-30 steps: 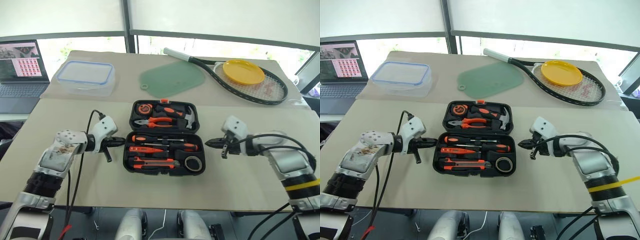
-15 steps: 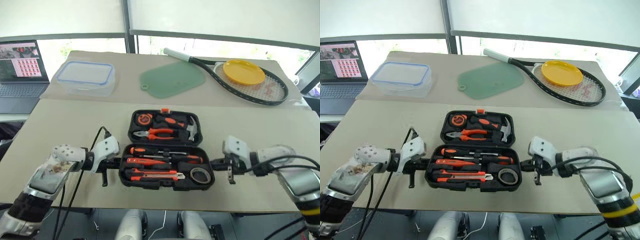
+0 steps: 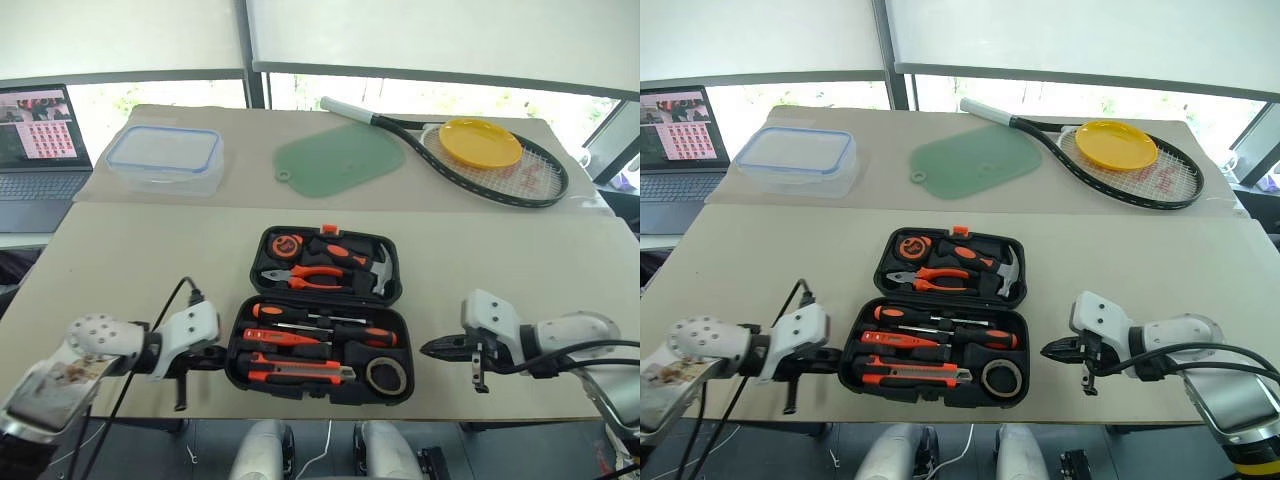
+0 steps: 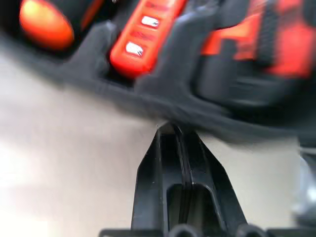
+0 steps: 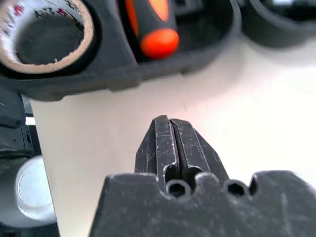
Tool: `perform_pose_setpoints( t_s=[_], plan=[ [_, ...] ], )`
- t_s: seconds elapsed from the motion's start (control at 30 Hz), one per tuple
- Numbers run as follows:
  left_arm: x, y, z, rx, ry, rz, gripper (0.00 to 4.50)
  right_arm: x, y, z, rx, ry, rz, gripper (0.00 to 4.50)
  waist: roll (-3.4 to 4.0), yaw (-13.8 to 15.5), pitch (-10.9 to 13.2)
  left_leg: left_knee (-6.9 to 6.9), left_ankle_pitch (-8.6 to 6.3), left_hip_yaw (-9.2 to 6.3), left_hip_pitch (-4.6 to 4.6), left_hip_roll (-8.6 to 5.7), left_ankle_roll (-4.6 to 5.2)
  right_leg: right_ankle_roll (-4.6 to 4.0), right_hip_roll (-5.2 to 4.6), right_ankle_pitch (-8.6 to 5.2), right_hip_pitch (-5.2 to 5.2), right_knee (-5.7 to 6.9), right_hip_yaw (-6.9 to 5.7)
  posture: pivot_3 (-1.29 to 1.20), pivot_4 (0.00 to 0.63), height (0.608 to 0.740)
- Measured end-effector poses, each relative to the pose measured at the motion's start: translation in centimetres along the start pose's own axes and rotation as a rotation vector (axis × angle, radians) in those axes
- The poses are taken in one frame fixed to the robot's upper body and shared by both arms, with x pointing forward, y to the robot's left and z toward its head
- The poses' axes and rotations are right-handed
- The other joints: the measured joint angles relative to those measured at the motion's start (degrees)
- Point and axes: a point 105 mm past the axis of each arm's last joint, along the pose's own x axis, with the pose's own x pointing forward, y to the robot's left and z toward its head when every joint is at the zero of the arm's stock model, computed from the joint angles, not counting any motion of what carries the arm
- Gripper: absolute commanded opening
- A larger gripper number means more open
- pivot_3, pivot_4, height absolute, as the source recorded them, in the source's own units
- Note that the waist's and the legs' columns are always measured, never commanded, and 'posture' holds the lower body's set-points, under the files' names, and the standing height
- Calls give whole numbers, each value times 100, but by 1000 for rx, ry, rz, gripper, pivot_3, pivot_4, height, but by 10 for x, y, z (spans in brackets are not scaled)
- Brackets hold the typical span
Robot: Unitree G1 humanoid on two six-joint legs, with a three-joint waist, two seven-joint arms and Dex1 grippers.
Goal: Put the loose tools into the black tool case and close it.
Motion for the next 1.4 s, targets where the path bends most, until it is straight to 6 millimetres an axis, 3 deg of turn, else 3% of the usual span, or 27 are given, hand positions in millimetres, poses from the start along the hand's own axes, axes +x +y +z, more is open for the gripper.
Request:
perform_pose_setpoints(
  t_s=[0.13,0.2,0.23,0.3,0.37,0.53,0.67,0.9,0.93,1.03,1.23,1.4],
  plan=[
    [-18,23,-7,-55,30,76,29,-2,-9,-2,16,-3,-39,0,1,22,2,-12,10,1,12,-2,-15,-6,3,-3,1,0,-2,0,150,738],
    [-25,46,4,-85,-14,154,29,-2,-25,8,14,-45,-104,0,-1,58,6,-13,21,0,12,-4,-16,-7,5,0,2,1,-4,0,150,738],
    [-27,61,17,-116,-75,208,272,-2,-35,17,16,-77,-148,0,1,82,7,-13,25,-1,12,-8,-13,-4,4,2,4,2,-5,0,150,738],
    [-27,83,37,-193,-172,271,709,0,-51,31,43,-126,-207,583,-2,98,8,-13,28,-3,10,-13,-11,2,5,7,8,5,-2,0,150,738],
    [-25,98,51,-288,-238,293,1538,0,-62,39,105,-160,-240,1170,-4,87,8,-13,30,-2,6,-19,-13,8,7,14,8,8,3,0,150,738],
    [-9,111,79,-490,-330,236,3515,0,-80,59,244,-227,-280,2857,-6,52,9,-13,51,-5,-17,-23,-47,9,16,14,-5,1,2,0,150,738],
    [-1,118,85,-574,-336,223,3515,4,-88,60,328,-223,-296,2857,-7,34,9,-14,50,-6,-23,-20,-45,9,21,14,-8,-1,4,0,150,738],
    [19,118,76,-605,-281,202,3515,33,-83,49,437,-177,-243,2857,-7,32,9,-14,49,-7,-25,-16,-44,9,20,14,-13,-2,7,0,150,738],
    [21,118,75,-604,-276,203,2998,35,-83,49,439,-169,-238,2938,-7,31,9,-14,49,-7,-26,-15,-44,9,20,14,-14,-2,6,0,150,738],
    [23,119,73,-611,-273,203,2049,37,-84,49,434,-163,-246,2179,-7,36,9,-14,49,-8,-26,-15,-44,9,20,14,-12,-2,5,0,150,738],
    [23,119,78,-592,-299,185,0,37,-84,53,428,-168,-242,153,-7,26,9,-14,45,-9,-18,-13,-38,5,19,16,-9,1,6,0,150,738],
    [25,118,80,-609,-323,171,0,35,-86,53,435,-173,-252,18,-7,33,8,-14,37,-12,-11,-12,-18,4,18,26,-1,3,6,0,150,738]
  ],
)
